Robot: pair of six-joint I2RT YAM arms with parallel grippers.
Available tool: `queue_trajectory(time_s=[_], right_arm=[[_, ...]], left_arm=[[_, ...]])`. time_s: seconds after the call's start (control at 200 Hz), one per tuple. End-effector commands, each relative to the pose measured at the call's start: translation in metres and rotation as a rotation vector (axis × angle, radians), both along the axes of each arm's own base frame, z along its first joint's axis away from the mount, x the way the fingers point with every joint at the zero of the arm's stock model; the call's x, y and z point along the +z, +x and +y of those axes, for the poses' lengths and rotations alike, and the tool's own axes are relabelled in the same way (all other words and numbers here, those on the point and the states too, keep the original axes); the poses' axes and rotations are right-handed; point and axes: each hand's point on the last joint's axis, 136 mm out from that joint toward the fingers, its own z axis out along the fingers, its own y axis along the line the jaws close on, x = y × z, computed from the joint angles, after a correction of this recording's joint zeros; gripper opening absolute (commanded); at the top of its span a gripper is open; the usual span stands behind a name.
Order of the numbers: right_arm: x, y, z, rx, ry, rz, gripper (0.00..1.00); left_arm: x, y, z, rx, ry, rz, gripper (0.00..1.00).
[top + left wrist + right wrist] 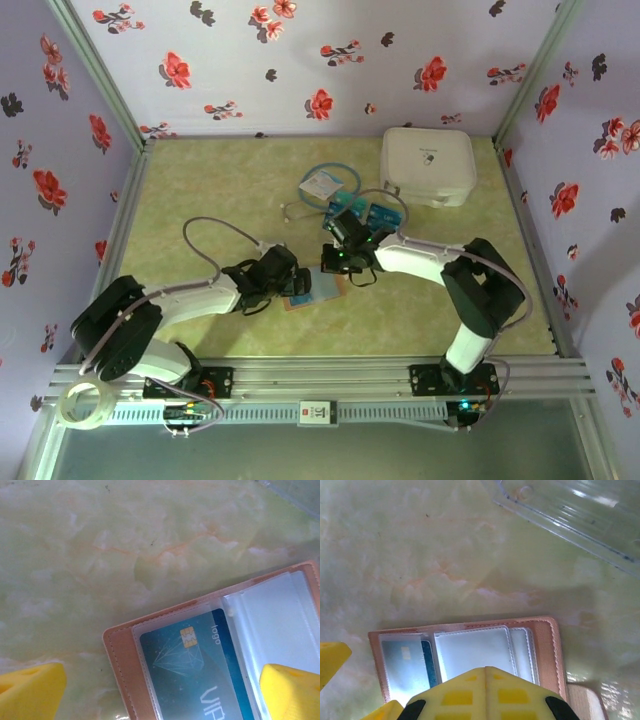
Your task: Put the credit cards into the card holder
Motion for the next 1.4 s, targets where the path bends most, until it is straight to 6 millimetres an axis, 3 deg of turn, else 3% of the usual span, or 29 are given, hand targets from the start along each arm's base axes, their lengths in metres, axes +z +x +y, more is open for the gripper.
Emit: queue_trajectory(time_s=[0.0,0.445,0.95,1.175,1.395], right_arm=[[-0.001,0.0,0.009,0.057,0.007,-0.002,0.0],[-0.03,-0.009,0.008,0.051,0.005,0.057,0.0],[-0.031,-0.016,0.026,0.057,0.071,0.087,0.0],[-0.033,-0.016,0.027,0.047,0.072,0.091,0.0],[-0.034,-0.016,0.027,0.043,0.073,0.096,0.0]], left_arm=[[0.003,0.007,-0.008,0.019,-0.02,-0.025,1.0],[0.0,0.006,-0.013,-0.018,-0.026,-0.044,1.0],[-0.005,-0.002,-0.012,-0.044,-0.026,-0.048,1.0],[-0.01,-0.008,-0.008,-0.054,-0.033,-0.059,1.0],[-0.007,-0.014,-0.016,-0.1,-0.059,-0.095,1.0]])
